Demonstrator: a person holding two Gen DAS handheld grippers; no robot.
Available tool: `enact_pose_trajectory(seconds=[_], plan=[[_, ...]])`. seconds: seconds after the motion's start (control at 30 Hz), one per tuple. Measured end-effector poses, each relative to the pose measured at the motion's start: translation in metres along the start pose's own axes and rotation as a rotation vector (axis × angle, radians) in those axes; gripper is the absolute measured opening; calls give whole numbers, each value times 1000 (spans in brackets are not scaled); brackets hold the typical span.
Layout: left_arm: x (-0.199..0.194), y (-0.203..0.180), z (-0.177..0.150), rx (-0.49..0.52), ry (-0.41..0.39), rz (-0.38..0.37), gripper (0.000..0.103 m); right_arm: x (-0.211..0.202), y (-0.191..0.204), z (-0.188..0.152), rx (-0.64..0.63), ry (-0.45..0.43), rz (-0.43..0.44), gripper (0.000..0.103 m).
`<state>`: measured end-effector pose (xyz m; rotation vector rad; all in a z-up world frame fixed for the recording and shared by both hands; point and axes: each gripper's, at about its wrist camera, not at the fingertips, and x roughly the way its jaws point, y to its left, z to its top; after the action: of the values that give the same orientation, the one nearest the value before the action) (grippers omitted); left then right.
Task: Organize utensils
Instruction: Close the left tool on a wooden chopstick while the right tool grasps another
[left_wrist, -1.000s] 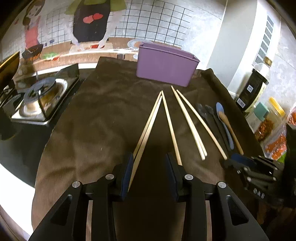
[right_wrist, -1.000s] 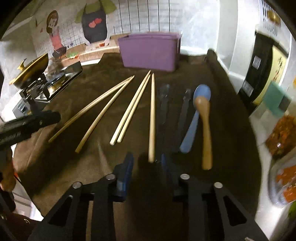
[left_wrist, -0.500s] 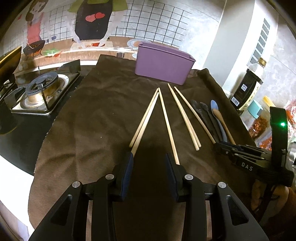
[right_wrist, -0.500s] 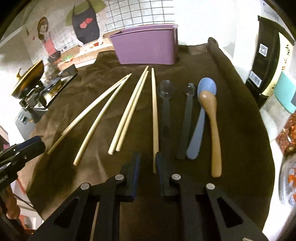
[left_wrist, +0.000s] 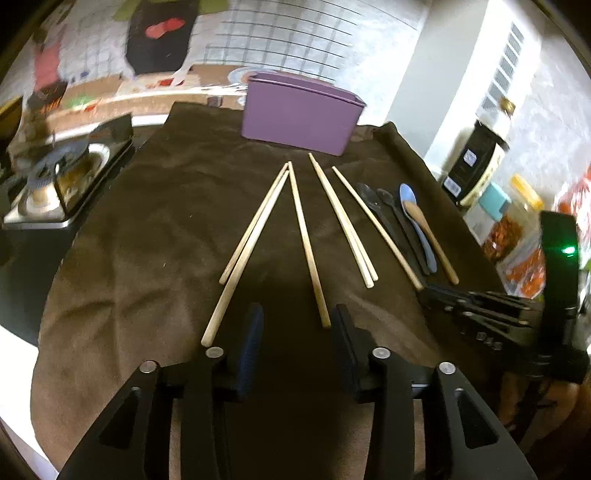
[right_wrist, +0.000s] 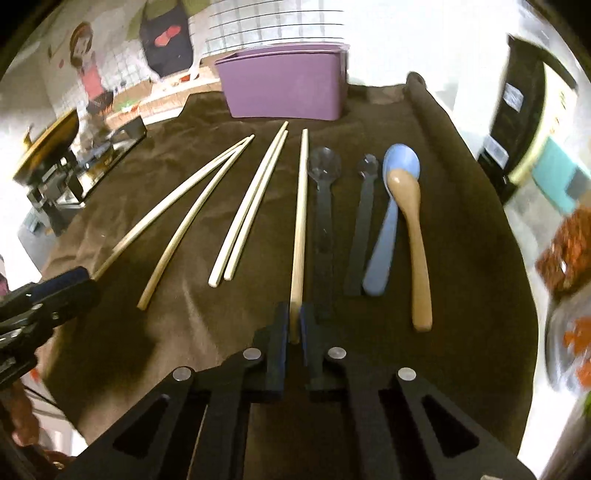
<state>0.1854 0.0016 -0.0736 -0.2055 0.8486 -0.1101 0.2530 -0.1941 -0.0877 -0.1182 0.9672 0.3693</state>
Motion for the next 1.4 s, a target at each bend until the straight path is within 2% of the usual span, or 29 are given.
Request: enact_pose_trajectory(seconds=[0.07, 0.17, 0.23, 0.37, 0.47, 0.53, 0.6, 0.67, 0.77, 0.9, 1.13, 1.2, 1.4], plan=[[4, -5, -1, 24, 10, -5, 41, -8, -5, -8, 19, -4, -7, 5], [14, -10, -2, 9, 55, -63, 41, -18, -10, -19, 39, -17, -11, 5], [22, -13, -4, 4, 80, -71, 41, -23, -11, -25, 49, -25, -10, 5], [30, -22, -3, 26, 72, -41, 37, -27, -9, -33, 54, -30, -12, 7], [38, -27, -1, 53, 71, 20, 29, -33, -7, -37, 53, -56, -19, 9], [41, -28, 1, 61, 62, 56, 22, -40, -7, -40, 43, -85, -22, 21], [43, -29, 2, 68, 57, 73, 16, -49, -6, -43, 26, -124, -37, 45], [43, -26, 2, 62, 49, 75, 10, -54, -6, -46, 14, -139, -45, 47], [41, -22, 1, 46, 43, 76, 7, -50, -5, -48, 2, -120, -45, 46], [32, -13, -1, 22, 27, 79, 6, -36, -2, -46, -4, -82, -19, 30], [12, 1, 1, -6, -17, 107, 7, -20, 1, -37, -10, -62, -68, 25], [5, 3, 4, -1, -43, 112, 7, -17, 1, -32, -9, -54, -80, 8], [-20, 8, 19, 24, -124, 128, 7, -37, 5, -21, -22, -114, -98, 7]])
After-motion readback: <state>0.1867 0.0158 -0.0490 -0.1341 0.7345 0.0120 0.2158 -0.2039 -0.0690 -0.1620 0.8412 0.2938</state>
